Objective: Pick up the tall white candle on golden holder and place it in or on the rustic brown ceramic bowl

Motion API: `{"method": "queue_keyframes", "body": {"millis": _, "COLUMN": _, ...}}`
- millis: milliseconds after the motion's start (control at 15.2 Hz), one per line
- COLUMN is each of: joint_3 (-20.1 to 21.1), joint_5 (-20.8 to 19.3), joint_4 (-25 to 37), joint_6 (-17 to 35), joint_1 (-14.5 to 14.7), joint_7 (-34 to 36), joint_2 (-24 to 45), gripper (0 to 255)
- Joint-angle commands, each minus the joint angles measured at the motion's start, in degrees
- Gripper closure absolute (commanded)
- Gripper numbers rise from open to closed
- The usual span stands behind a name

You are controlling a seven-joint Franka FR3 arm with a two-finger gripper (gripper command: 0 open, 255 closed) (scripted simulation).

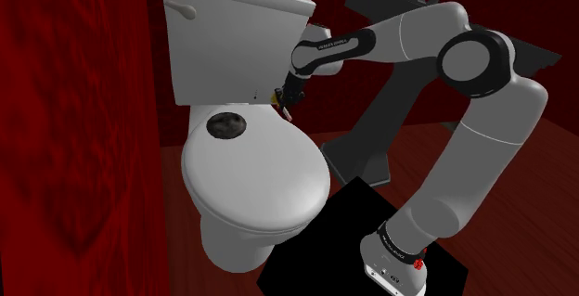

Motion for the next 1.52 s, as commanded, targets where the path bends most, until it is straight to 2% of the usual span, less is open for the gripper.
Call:
{"method": "queue_keyframes", "body": {"millis": 0, "joint_3": -0.04, "joint_5": -0.15, "joint_4": 0.94, "joint_6": -1.67, "joint_1": 0.01, "joint_7": 0.2, "joint_2": -0.72, "gripper": 255}}
{"method": "queue_keyframes", "body": {"millis": 1122, "joint_3": -0.2, "joint_5": -0.96, "joint_4": 8.06, "joint_6": -13.56, "joint_1": 0.0, "joint_7": 1.32, "joint_2": -5.53, "gripper": 255}}
{"method": "queue_keyframes", "body": {"millis": 1452, "joint_3": 2.67, "joint_5": -1.73, "joint_4": 7.71, "joint_6": -13.12, "joint_1": 3.66, "joint_7": 8.15, "joint_2": -5.89, "gripper": 255}}
